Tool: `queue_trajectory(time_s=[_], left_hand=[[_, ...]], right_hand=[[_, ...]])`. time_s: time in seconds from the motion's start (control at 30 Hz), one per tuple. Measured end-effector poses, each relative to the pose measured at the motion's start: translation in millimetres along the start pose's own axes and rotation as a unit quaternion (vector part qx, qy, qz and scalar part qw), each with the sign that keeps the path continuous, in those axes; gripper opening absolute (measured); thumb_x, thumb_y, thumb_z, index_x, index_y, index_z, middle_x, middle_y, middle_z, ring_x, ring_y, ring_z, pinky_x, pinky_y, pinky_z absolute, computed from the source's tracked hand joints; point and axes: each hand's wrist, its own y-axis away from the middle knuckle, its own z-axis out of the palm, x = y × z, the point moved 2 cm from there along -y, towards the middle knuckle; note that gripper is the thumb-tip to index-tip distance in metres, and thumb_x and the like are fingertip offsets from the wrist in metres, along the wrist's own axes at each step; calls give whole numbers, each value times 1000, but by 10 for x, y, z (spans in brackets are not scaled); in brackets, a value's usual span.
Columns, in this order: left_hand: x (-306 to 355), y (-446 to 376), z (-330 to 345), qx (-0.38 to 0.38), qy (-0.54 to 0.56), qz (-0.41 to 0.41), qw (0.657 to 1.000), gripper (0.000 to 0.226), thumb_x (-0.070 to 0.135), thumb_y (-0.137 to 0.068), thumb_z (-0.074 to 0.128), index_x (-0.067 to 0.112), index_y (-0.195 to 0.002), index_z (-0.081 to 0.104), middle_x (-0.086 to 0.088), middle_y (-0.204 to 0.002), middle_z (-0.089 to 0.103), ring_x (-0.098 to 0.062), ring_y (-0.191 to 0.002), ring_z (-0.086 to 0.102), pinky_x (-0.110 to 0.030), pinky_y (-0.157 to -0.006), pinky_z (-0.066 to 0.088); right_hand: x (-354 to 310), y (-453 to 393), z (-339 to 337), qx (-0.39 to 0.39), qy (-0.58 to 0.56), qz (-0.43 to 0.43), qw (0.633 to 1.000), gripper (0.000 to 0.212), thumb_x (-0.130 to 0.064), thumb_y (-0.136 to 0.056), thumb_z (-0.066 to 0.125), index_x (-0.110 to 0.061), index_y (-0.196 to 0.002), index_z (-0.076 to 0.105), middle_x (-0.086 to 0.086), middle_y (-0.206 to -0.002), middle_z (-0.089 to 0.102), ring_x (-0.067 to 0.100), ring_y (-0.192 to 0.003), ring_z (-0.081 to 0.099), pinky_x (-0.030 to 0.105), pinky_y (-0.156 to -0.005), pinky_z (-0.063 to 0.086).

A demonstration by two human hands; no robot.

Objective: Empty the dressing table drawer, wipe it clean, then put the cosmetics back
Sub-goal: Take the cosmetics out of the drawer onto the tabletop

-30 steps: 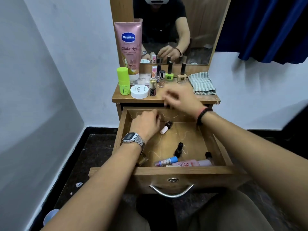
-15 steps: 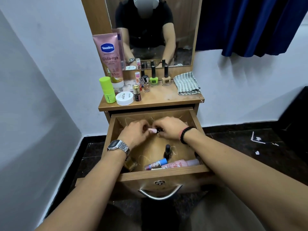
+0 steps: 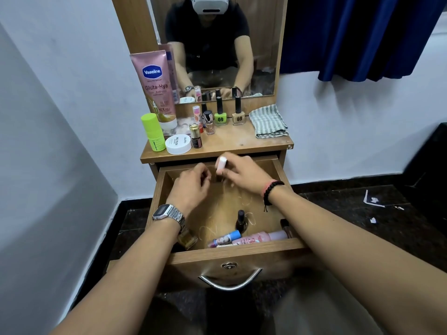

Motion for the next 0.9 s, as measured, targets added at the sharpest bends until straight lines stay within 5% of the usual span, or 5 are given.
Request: queue_trajectory(time_s=[0.2,0.3,0.63,0.8,0.9], left_hand=[[-2,-19,17,-5,3,13,1000,6,17,-90,54,16,-94,58,-3,-95,69,-24,-87,63,-37,-76,52],[7,-31,16,-9,4,17,1000,5,18,-90,54,18,-93,58,0,-97,68,-22,-87,63,-34,-75,51],[-37,-44,64,-30,-1,7,1000,10,24,-89,51,19,-95,57,-3,-98,67,-27,-90,64,-42,-81,52],[-52,-43,96,-44,3,0,999,12,26,-89,49,20,-96,57,-6,-96,68,-33,-89,65,-45,-80,54],[-61,-39,102,-53,4,0,999,14,28,-88,48,21,-96,57,-6,-97,68,-34,-90,65,-45,-79,55]], right_hand=[[-170,-157,-445,188,-54,13,981,20,-14,-92,59,-17,-110,51,-2,-95,65,5,-77,64,27,-70,54],[-153,-391,-570,204,-9,42,978,27,-12,-87,65,-20,-110,53,-6,-89,63,0,-71,56,26,-71,49],[-49,-1147,-536,195,153,100,964,32,-8,-85,61,-24,-112,54,12,-107,63,28,-96,59,42,-87,51],[-58,-1139,-483,206,157,84,962,52,-10,-83,66,-24,-127,42,5,-104,64,24,-94,62,42,-86,51],[-200,-930,-563,299,170,31,939,52,-23,-84,69,-26,-128,41,-5,-97,59,13,-86,58,32,-74,51]])
